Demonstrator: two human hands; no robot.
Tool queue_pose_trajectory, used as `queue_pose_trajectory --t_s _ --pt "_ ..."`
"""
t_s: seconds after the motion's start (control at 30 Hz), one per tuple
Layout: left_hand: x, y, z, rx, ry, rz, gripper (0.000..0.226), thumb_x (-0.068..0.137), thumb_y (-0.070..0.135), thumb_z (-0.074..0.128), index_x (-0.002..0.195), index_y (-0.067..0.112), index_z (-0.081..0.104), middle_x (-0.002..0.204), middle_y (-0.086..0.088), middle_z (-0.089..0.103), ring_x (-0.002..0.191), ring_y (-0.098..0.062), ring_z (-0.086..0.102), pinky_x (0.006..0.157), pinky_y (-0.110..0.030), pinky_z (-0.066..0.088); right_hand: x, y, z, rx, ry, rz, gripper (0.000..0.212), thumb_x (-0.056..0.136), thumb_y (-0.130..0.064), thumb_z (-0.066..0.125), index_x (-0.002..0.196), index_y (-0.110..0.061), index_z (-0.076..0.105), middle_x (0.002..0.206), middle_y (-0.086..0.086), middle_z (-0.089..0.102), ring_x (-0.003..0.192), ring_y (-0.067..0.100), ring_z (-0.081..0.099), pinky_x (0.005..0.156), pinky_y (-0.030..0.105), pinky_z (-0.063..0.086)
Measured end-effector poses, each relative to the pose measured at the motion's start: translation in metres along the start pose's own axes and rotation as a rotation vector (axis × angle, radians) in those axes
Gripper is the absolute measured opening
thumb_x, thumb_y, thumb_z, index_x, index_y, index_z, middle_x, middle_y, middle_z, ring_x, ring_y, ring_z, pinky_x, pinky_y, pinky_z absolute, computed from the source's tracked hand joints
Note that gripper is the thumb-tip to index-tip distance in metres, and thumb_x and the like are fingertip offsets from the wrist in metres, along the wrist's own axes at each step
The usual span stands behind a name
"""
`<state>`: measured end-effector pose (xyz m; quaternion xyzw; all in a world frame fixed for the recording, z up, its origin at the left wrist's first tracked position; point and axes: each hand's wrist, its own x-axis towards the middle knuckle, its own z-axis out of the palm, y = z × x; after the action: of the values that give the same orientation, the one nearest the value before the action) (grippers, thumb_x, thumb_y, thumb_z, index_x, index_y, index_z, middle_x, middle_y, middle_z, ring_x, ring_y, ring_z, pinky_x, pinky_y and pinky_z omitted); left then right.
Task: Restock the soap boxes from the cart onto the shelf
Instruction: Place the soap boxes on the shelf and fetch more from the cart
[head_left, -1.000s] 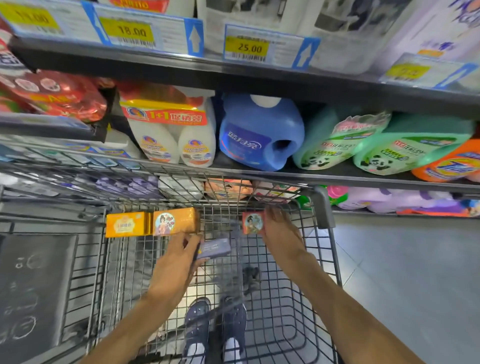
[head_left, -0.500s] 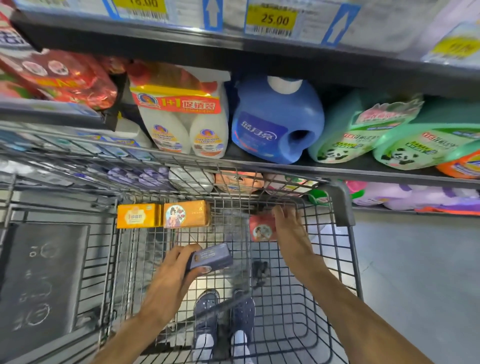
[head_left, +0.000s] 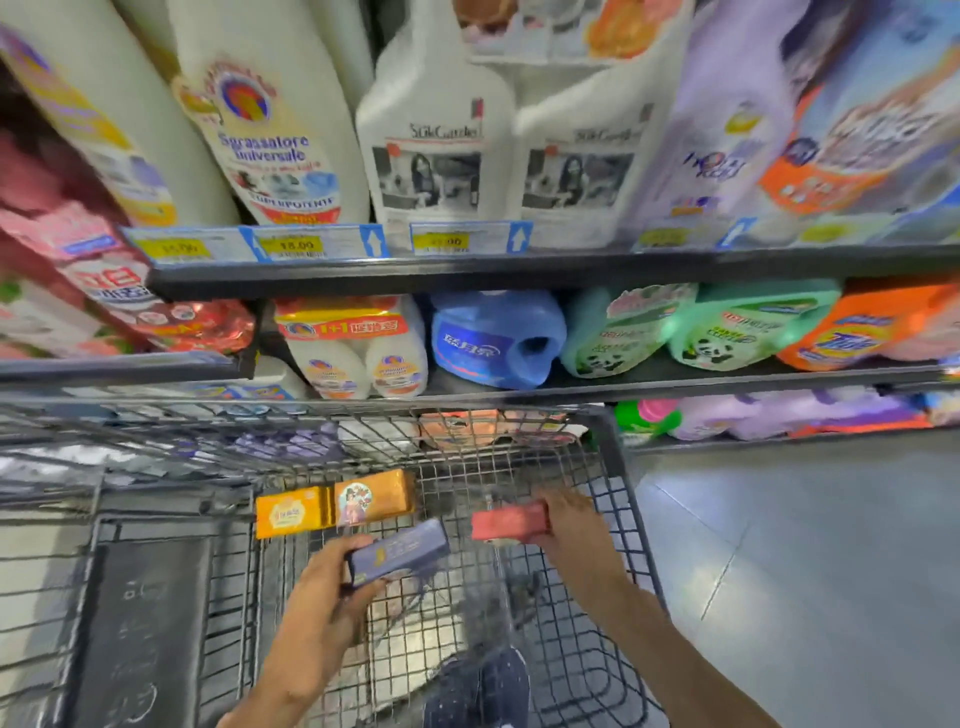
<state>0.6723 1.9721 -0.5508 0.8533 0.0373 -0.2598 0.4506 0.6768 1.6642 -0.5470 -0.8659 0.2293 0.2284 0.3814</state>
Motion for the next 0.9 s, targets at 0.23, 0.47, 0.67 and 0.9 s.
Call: queue_pose_trajectory --t_s 0.23,0.47,0.67,0.9 --pt "-0.037 0.124 -0.064 -0.027 -0.015 0.147 0.041 0.075 0.018 0.086 0.105 0.039 0.068 0.096 0.008 0.077 0.079 -0.004 0.072 0.071 -0.019 0.054 -0.125 -0.048 -0.108 0.391 0.135 -0.03 0.032 0.068 -0.033 0.086 0.09 -0.032 0.063 0.094 0.003 0.074 0.087 0.018 0.071 0.079 0.034 0.059" --pt "-0.095 0.298 -0.06 0.021 -0.121 0.392 0.04 0.071 0.012 0.087 0.101 0.033 0.07 0.082 0.012 0.074 0.074 0.006 0.065 0.068 -0.003 0.045 -0.267 -0.027 -0.246 0.576 0.483 -0.052 0.036 0.074 -0.005 0.083 0.106 -0.013 0.068 0.085 -0.012 0.077 0.078 -0.001 0.07 0.069 0.012 0.05" --pt "-0.143 0.447 0.008 0.043 -0.358 0.614 0.047 0.058 0.041 0.087 0.101 0.037 0.069 0.085 0.012 0.077 0.075 0.011 0.068 0.064 -0.007 0.049 -0.376 0.039 -0.335 0.662 0.814 -0.038 0.045 0.069 0.0 0.085 0.098 -0.029 0.066 0.083 -0.014 0.077 0.079 -0.003 0.07 0.071 0.01 0.051" --pt "-0.203 0.577 0.136 0.193 -0.533 0.927 0.045 0.066 0.043 0.089 0.106 0.032 0.072 0.097 0.014 0.075 0.084 -0.007 0.072 0.074 -0.02 0.055 -0.487 0.149 -0.421 0.762 1.022 -0.037 0.046 0.073 0.012 0.078 0.11 -0.012 0.064 0.094 -0.011 0.077 0.091 0.002 0.071 0.073 0.013 0.053"
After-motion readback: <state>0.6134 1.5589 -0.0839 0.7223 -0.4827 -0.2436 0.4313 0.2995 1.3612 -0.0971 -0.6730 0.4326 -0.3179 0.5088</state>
